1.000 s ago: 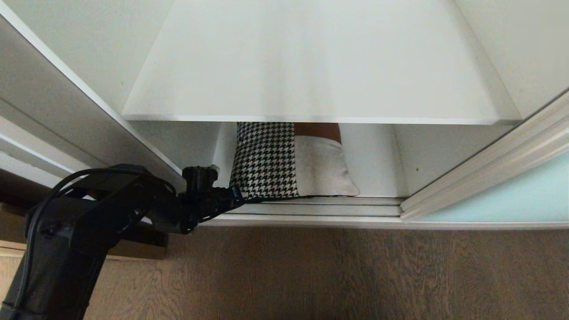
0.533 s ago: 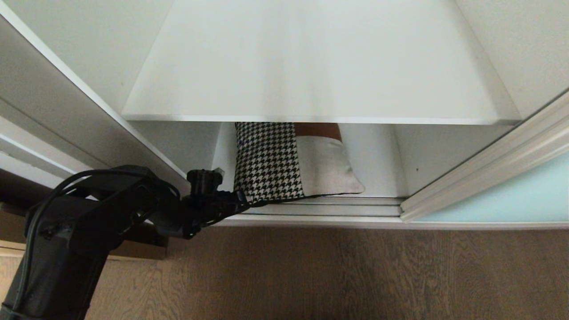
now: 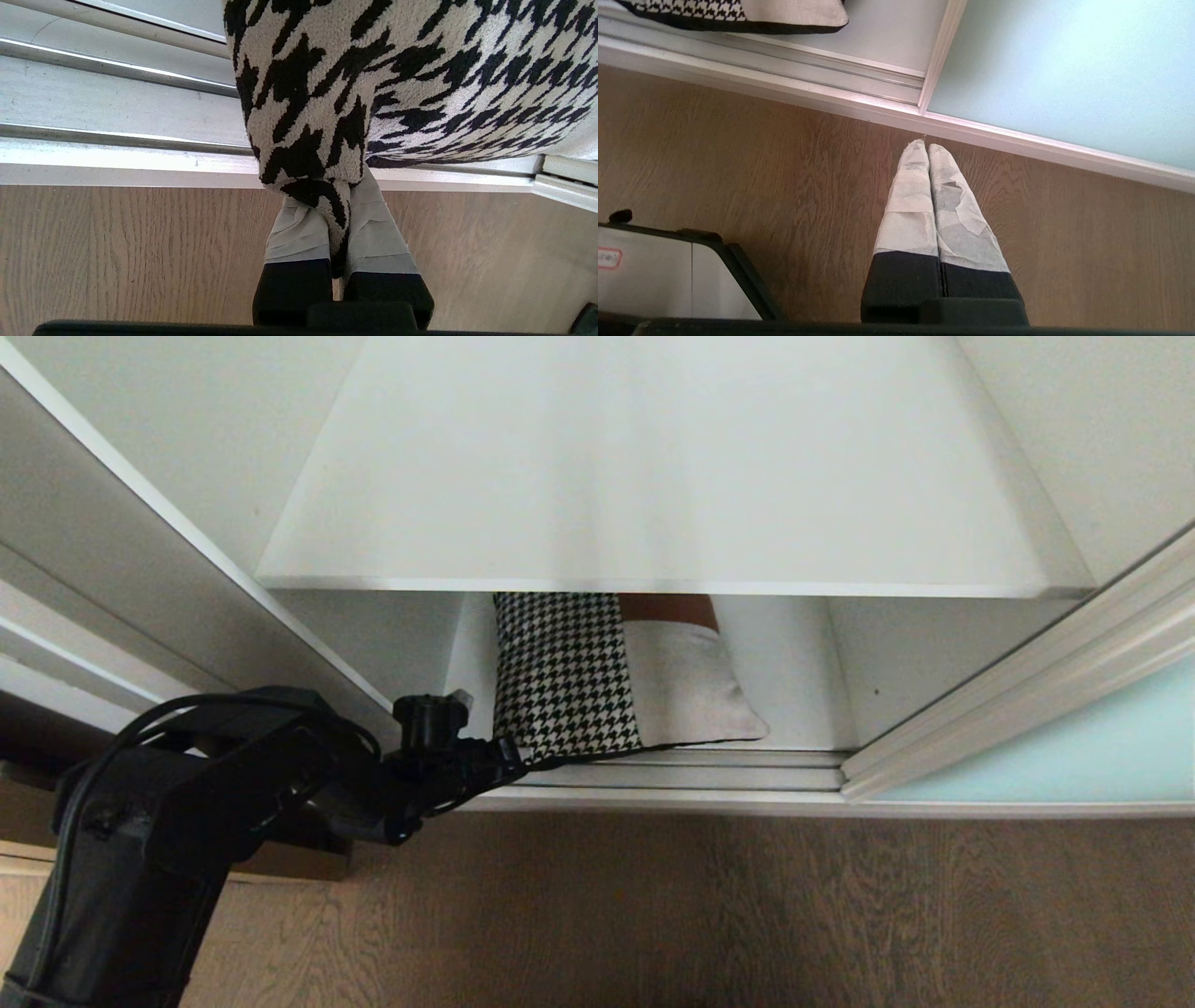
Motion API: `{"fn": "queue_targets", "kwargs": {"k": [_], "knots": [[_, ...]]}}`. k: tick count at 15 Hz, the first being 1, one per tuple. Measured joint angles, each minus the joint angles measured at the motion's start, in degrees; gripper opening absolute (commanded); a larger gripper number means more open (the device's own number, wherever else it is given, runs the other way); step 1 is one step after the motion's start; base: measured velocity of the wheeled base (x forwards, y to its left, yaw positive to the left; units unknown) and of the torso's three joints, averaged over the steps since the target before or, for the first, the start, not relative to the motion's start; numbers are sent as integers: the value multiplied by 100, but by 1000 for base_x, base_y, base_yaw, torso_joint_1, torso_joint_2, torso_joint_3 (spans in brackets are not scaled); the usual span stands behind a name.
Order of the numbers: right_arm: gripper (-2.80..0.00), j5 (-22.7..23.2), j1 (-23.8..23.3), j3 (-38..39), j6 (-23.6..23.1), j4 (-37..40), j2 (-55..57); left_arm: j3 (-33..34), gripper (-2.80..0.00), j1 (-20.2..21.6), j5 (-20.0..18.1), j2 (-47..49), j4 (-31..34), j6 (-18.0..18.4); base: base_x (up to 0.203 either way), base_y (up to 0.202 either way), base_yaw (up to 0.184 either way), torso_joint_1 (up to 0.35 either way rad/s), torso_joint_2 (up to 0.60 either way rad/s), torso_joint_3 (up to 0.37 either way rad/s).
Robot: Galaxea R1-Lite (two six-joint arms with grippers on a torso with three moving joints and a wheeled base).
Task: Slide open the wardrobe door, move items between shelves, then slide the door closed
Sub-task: Place the pillow on the higher shelf
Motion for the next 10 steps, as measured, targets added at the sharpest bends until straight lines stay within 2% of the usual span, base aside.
{"fn": "queue_targets", "kwargs": {"k": [2, 4, 6, 8, 10], "knots": [[-280, -42, 0, -43, 130, 72, 0, -3, -280, -16, 0, 4, -82, 13, 0, 0, 0, 0, 0, 0], [-280, -159, 0, -515, 254, 347, 46, 22, -280, -39, 10, 10, -179, 15, 0, 0, 0, 0, 0, 0], [-280, -251, -2, -1290, 452, 1142, 139, 66, -280, -73, 5, 13, -199, 15, 0, 0, 0, 0, 0, 0], [-280, -166, 7, -1671, 554, 1970, 323, 59, -280, -95, 10, 17, -185, 17, 0, 0, 0, 0, 0, 0], [-280, 38, 5, -1945, 824, 2133, 904, 55, -280, -95, 6, 21, -196, 23, 0, 0, 0, 0, 0, 0]]}}
